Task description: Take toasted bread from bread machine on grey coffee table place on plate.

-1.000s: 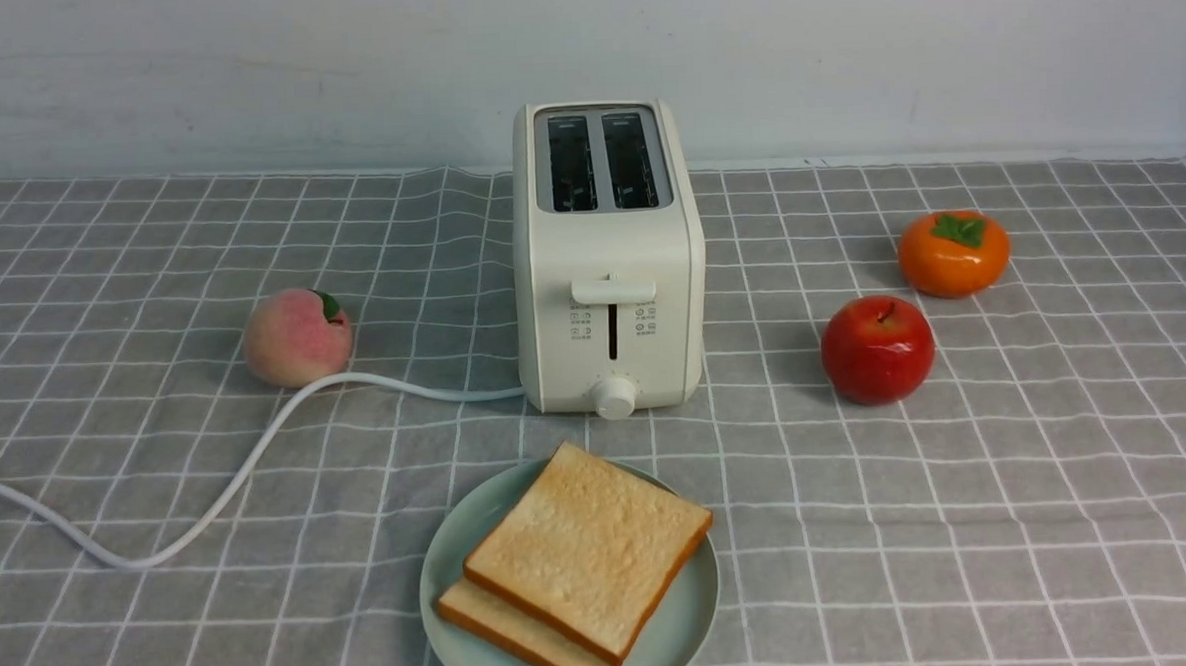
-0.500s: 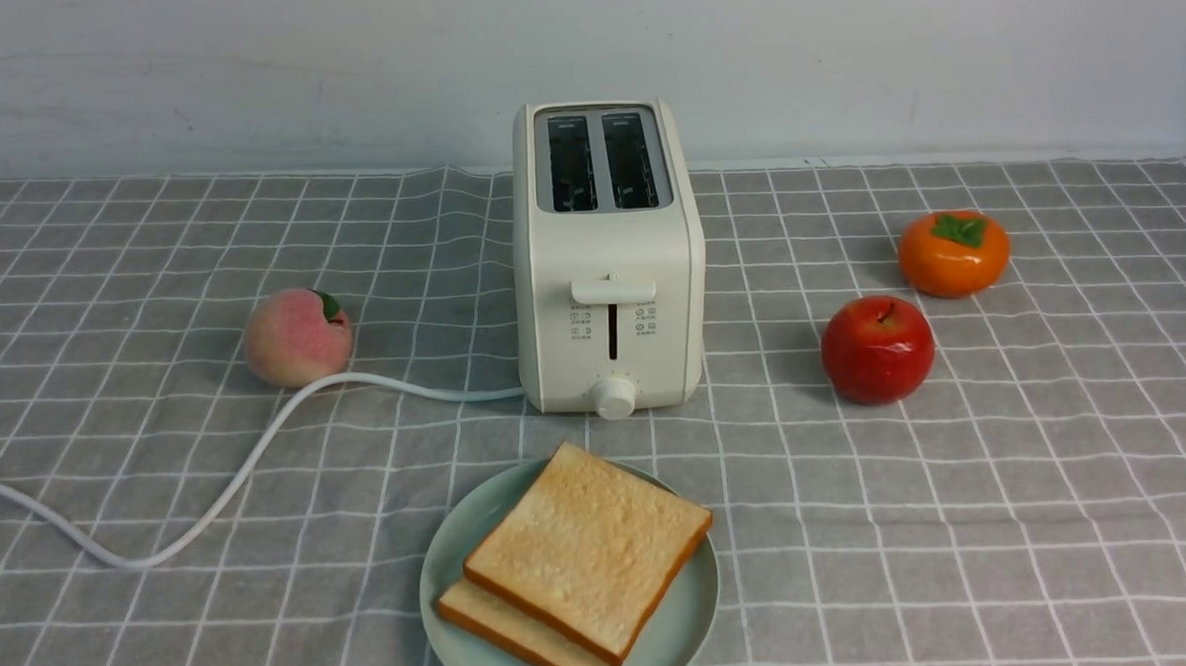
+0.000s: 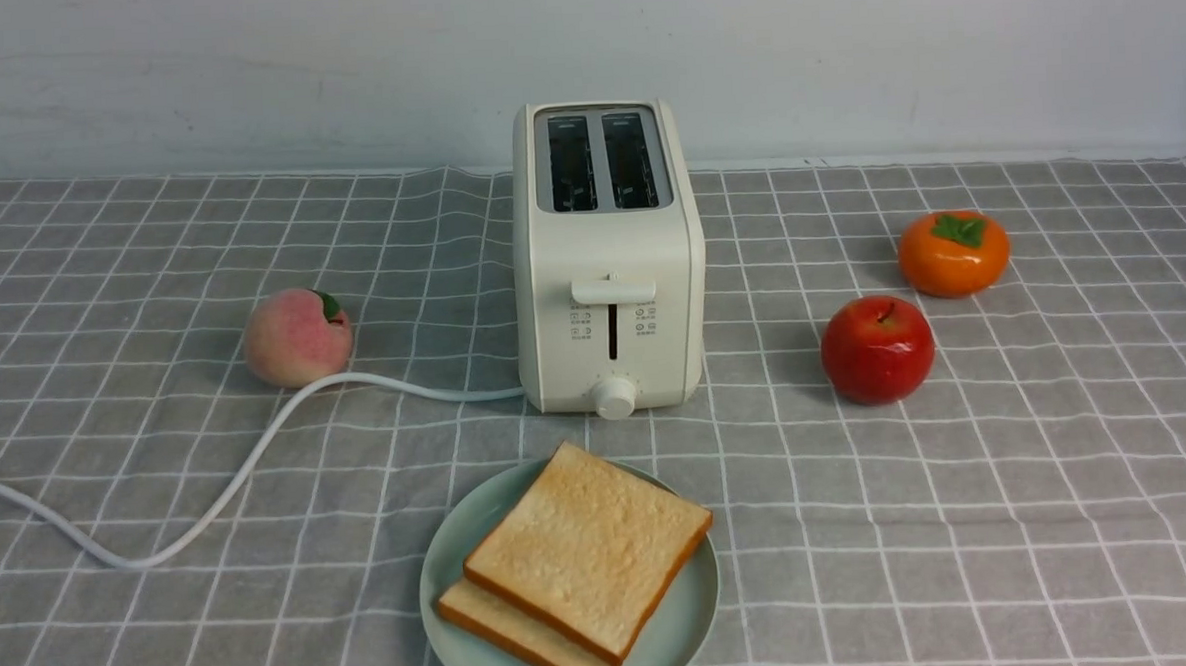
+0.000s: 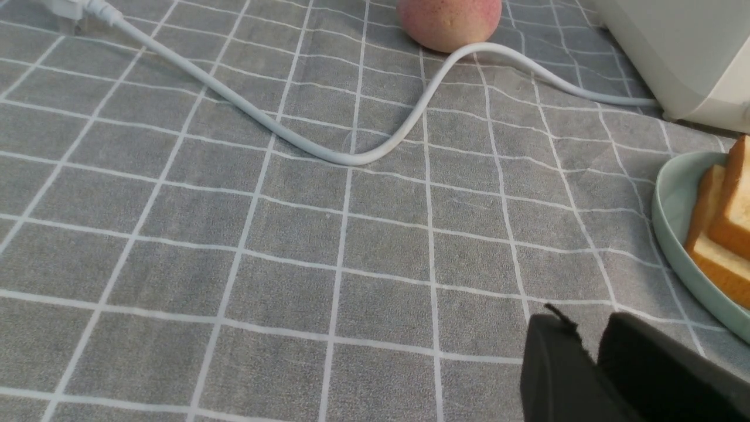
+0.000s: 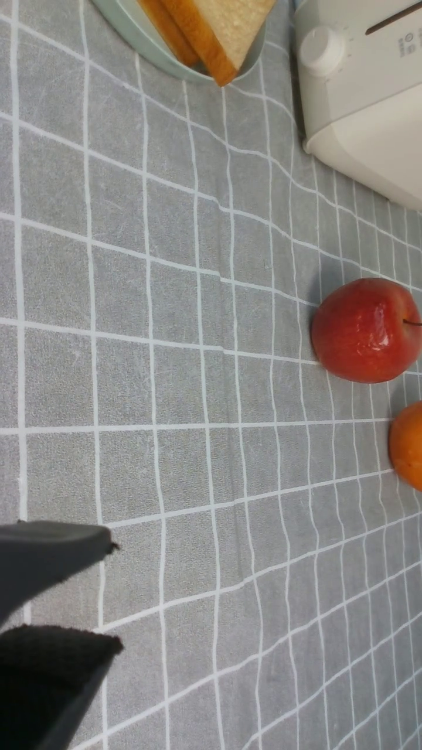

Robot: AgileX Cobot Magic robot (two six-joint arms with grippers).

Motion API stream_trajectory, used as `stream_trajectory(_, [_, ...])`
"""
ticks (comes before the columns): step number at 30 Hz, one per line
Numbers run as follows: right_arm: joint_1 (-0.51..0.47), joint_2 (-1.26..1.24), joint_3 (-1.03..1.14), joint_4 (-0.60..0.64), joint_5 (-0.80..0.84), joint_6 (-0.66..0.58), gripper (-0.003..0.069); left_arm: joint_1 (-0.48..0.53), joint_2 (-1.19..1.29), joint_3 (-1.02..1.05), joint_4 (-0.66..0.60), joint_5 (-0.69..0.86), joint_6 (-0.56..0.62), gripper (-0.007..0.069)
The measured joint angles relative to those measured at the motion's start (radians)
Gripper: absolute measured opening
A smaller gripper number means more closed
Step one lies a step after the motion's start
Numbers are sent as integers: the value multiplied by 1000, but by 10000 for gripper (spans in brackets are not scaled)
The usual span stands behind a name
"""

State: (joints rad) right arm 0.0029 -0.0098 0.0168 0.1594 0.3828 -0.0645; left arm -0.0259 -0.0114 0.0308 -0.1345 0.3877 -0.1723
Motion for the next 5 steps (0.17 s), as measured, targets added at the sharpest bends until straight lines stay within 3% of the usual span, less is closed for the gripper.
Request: stream_trajectory(5, [0, 0, 0, 0, 0, 0, 213, 0, 0, 0, 0, 0, 0, 112])
